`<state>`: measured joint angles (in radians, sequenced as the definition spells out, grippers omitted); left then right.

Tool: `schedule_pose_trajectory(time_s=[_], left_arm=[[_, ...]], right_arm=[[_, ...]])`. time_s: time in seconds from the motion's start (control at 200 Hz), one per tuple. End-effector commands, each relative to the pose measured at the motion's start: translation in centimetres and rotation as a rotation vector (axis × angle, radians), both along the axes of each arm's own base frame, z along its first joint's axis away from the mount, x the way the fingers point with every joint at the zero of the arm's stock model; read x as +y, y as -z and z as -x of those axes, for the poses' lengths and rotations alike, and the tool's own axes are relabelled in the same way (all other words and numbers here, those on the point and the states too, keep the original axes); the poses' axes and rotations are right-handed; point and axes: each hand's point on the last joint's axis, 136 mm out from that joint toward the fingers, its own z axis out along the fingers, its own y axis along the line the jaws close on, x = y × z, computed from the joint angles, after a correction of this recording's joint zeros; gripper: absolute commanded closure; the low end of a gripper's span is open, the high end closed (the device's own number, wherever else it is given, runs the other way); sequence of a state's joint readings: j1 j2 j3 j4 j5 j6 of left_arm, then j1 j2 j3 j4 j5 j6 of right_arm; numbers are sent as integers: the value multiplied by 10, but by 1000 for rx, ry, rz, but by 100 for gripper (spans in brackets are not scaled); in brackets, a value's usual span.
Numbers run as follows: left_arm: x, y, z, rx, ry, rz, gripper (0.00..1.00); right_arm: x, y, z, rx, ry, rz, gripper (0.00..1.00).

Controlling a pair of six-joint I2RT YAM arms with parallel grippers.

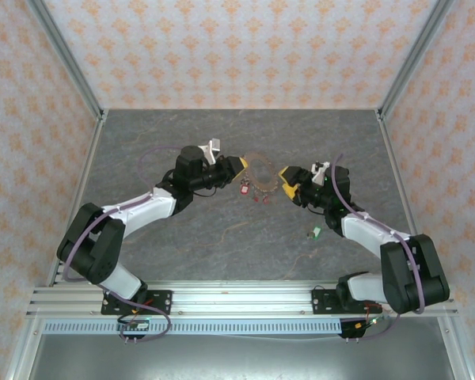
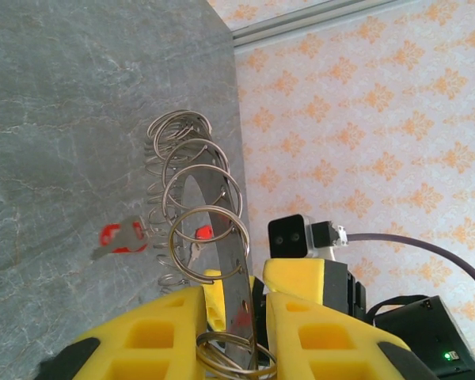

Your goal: Put the keys on the keyring

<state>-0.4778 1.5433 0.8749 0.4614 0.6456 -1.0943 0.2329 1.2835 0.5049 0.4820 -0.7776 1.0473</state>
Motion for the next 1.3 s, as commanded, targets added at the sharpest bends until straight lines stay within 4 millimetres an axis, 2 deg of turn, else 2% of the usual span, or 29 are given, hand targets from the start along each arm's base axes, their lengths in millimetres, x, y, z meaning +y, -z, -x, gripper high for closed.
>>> schedule_pose_trajectory(time_s=[0.0, 0.15, 0.355, 0.495, 0.651, 0.826, 0.961, 1.166, 1.216, 1.296], left_arm=[[-1, -52, 0, -127, -10, 77, 100], [-1, -55, 0, -127, -15, 100, 100], [-2, -62, 1, -132, -11, 127, 100], [-4, -68, 2, -139, -5, 146, 100], [-6, -74, 4, -147, 0, 163, 100], [-7, -73, 5, -144, -1, 162, 100], [-5, -71, 5, -140, -10, 149, 100], [-2, -65, 5, -130, -20, 103, 100], [-1, -62, 5, -125, -24, 89, 94], [0, -59, 5, -122, -26, 78, 96]], right_arm=[[-1, -11, -2, -12, 20, -7, 36], [2, -8, -4, 22, 31, -68, 36], [14, -21, -13, -1, -3, -151, 37], [20, -28, -21, -9, -16, -192, 42], [28, -36, -27, -25, -38, -240, 52], [30, -50, -30, -56, -46, -288, 64], [27, -49, -29, -67, -35, -266, 76], [22, -57, -25, -104, -24, -235, 82], [20, -59, -24, -110, -18, -224, 86], [17, -64, -23, -126, -5, -212, 89]])
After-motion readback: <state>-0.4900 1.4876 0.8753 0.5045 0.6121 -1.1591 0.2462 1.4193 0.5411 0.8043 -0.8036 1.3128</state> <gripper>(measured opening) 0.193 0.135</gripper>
